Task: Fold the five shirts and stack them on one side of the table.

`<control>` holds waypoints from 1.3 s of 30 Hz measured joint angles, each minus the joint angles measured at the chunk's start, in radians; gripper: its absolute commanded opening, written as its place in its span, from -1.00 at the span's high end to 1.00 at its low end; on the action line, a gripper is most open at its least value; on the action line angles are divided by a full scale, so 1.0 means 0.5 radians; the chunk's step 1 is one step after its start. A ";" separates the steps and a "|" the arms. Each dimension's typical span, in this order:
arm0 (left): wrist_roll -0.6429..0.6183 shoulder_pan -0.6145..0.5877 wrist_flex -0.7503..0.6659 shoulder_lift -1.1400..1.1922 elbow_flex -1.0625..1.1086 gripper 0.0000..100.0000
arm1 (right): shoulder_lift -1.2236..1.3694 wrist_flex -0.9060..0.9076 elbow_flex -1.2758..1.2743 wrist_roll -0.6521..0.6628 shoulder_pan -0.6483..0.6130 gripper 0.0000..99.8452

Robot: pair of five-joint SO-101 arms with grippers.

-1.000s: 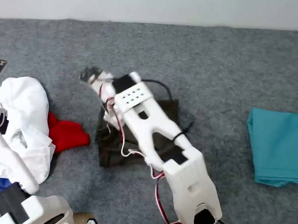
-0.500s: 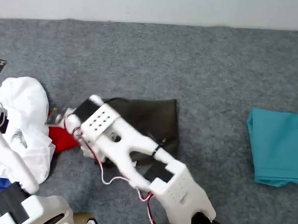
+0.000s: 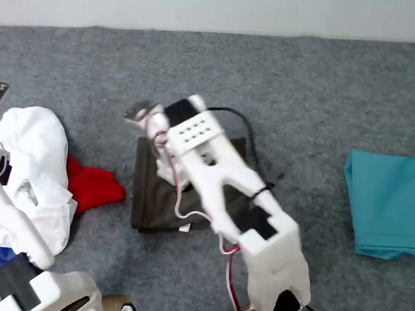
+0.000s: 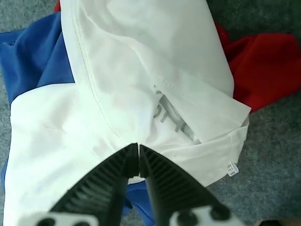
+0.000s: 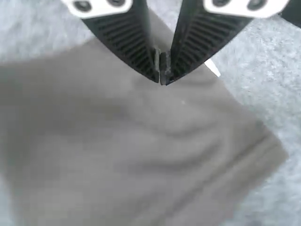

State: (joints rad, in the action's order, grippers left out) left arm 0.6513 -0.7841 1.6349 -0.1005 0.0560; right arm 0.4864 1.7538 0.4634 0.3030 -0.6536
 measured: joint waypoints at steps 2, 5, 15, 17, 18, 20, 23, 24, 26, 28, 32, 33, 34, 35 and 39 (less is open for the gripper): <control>0.000 0.000 0.000 0.000 0.000 0.97 | -0.123 0.000 -0.178 -0.006 0.052 0.98; 0.000 0.000 -0.006 0.000 0.000 0.97 | -0.285 0.000 -0.479 -0.006 0.129 0.98; -0.003 0.000 -0.021 0.000 0.000 0.97 | -0.368 -0.206 -1.283 -0.012 0.460 0.98; -0.003 0.000 -0.021 0.000 0.000 0.97 | -0.368 -0.310 -1.399 -0.012 0.488 0.98; -0.003 0.000 -0.021 0.000 0.000 0.97 | -0.368 -0.334 -1.402 -0.012 0.491 0.98; -0.003 0.000 -0.021 0.000 0.000 0.97 | -0.371 -0.344 -1.387 -0.012 0.488 0.98; -0.003 0.000 -0.021 0.000 0.000 0.97 | -0.371 -0.233 -1.188 -0.015 0.488 0.98; -0.003 0.000 -0.021 0.000 0.000 0.97 | -0.371 -0.172 -1.080 -0.015 0.485 0.98; -0.003 0.000 -0.021 0.000 0.000 0.97 | -0.371 -0.052 -0.835 -0.021 0.488 0.98; -0.003 0.000 -0.021 0.000 0.000 0.97 | -0.371 -0.006 -0.580 -0.025 0.491 0.98; -0.003 0.000 -0.021 0.000 0.000 0.97 | -0.445 -0.003 -0.298 -0.178 0.488 0.98; -0.003 0.000 -0.021 0.000 0.000 0.97 | -0.485 0.000 -0.285 -0.230 0.488 0.98; -0.003 0.000 -0.021 0.000 0.000 0.97 | -0.516 0.000 -0.282 -0.273 0.488 0.98; -0.003 0.000 -0.021 0.000 0.000 0.97 | -0.552 0.000 -0.282 -0.304 0.488 0.98; -0.003 0.000 -0.018 0.000 0.000 0.97 | -0.758 0.000 -0.466 -0.353 0.491 0.98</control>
State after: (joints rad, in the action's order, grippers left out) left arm 0.6498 -0.7841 1.6256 -0.1005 0.0560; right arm 0.1074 1.7538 0.2302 0.1266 -0.4081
